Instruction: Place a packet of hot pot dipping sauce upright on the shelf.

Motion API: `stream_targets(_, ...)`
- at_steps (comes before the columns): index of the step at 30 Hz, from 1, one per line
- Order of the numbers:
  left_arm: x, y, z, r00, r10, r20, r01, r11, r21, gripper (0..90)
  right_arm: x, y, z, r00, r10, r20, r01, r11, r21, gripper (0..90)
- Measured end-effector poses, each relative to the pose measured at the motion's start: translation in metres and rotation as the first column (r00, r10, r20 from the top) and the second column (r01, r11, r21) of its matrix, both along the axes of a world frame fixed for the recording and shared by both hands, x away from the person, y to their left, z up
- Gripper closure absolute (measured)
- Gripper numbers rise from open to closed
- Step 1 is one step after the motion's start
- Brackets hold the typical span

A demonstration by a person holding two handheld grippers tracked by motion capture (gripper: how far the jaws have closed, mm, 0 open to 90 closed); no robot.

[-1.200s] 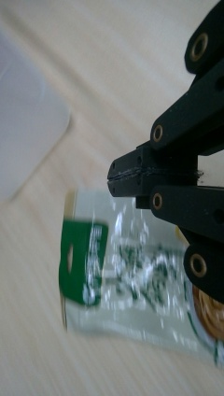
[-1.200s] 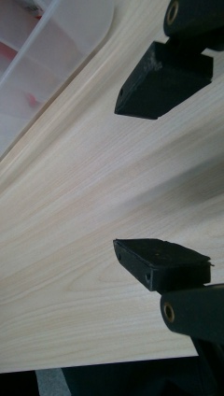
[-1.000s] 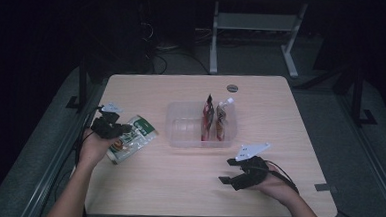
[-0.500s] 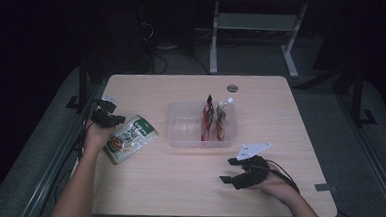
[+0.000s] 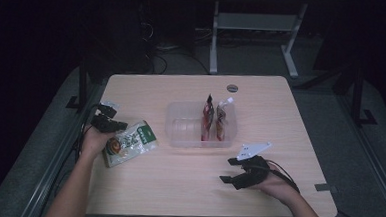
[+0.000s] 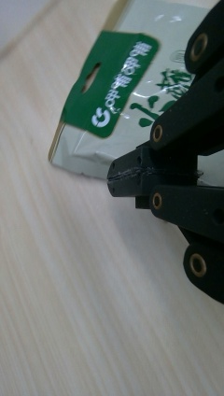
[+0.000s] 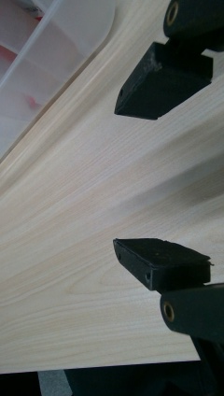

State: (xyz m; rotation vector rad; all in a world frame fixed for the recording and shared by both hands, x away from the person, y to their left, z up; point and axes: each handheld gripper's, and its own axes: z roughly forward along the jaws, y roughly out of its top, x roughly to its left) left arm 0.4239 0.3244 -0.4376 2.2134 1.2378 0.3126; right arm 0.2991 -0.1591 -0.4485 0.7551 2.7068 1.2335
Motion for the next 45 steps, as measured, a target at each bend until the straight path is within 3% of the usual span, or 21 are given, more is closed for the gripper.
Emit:
stream_targets(11, -0.022, -0.008, 0.001, 0.9953, -0.096, -0.01, 0.096, 0.9954, -0.001, 89.8, 0.0, 0.0, 0.001, 1.0, -0.005, -0.001, 0.005, 1.0, -0.002, 28.8)
stream_targets(15, -0.026, 0.003, 0.01, 0.9978, -0.06, 0.028, 0.06, 0.9981, -0.013, 89.8, -0.001, 0.0, 0.001, 1.0, -0.005, 0.0, 0.005, 1.0, -0.003, 28.8)
stream_targets(19, -0.03, 0.02, 0.016, 0.9986, -0.009, 0.052, 0.008, 0.9999, 0.008, 89.8, 0.0, -0.001, 0.001, 1.0, -0.005, 0.003, 0.005, 1.0, -0.001, 28.8)
stream_targets(21, -0.031, 0.03, 0.013, 0.999, 0.015, 0.043, -0.016, 0.9997, 0.019, 89.8, 0.0, -0.001, 0.001, 1.0, -0.007, -0.001, 0.007, 1.0, -0.002, 28.9)
stream_targets(29, -0.042, 0.04, -0.003, 0.9997, 0.021, -0.01, -0.021, 0.9997, 0.014, 89.8, 0.0, -0.001, 0.002, 1.0, -0.007, 0.005, 0.007, 1.0, -0.003, 28.9)
stream_targets(33, -0.056, 0.042, -0.012, 0.9986, -0.009, -0.052, 0.009, 0.9999, 0.007, 89.8, 0.0, -0.001, 0.001, 1.0, -0.008, 0.005, 0.008, 1.0, -0.005, 28.9)
stream_targets(39, -0.073, 0.038, -0.011, 0.9967, -0.059, -0.057, 0.056, 0.9973, -0.048, 89.8, 0.0, 0.0, 0.002, 0.9999, -0.008, 0.008, 0.008, 1.0, -0.003, 28.9)
stream_targets(45, -0.085, 0.014, -0.013, 0.9858, -0.15, -0.077, 0.143, 0.9862, -0.083, 89.8, 0.0, 0.0, 0.003, 0.9999, -0.009, 0.009, 0.009, 1.0, -0.003, 28.9)
